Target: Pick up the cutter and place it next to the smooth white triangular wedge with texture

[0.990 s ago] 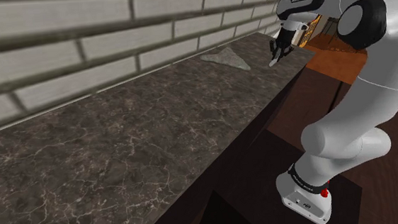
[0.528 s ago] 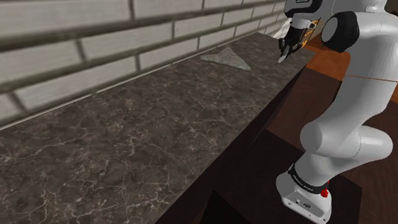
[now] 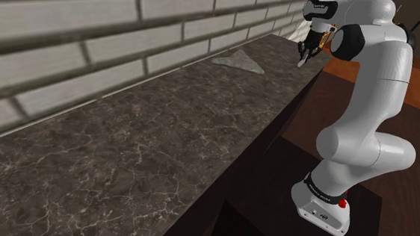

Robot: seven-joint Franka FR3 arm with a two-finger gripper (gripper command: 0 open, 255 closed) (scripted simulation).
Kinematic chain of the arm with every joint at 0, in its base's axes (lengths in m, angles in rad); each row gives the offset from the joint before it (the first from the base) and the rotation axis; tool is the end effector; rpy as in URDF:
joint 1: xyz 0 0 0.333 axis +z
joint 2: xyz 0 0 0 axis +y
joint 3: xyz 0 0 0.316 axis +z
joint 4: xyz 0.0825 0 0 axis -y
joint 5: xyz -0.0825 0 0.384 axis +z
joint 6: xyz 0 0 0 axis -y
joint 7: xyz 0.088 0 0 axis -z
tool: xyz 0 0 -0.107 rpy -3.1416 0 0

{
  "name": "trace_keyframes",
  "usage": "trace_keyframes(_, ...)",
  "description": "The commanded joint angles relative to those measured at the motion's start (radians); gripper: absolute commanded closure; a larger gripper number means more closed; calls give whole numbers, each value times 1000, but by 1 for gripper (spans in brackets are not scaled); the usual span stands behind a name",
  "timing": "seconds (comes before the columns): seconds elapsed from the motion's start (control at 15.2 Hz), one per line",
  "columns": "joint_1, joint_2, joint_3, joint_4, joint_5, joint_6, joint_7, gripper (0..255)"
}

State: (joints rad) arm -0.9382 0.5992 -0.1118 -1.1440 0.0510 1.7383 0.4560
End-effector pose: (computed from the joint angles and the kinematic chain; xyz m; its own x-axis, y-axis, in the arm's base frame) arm 0.3840 -0.6162 0.4571 0.0755 -0.9971 0.0041 -0.9971 -0.0754 0.0121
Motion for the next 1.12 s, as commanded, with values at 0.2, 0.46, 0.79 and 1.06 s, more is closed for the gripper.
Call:
trace_keyframes(0.2,3,-2,1,-71,0,70,0,255)
trace_keyframes(0.46,4,3,1,-117,1,121,-1,255)
trace_keyframes(0.79,5,15,2,-165,3,181,-2,255)
trace_keyframes(1.06,6,29,3,-197,4,226,-2,255)
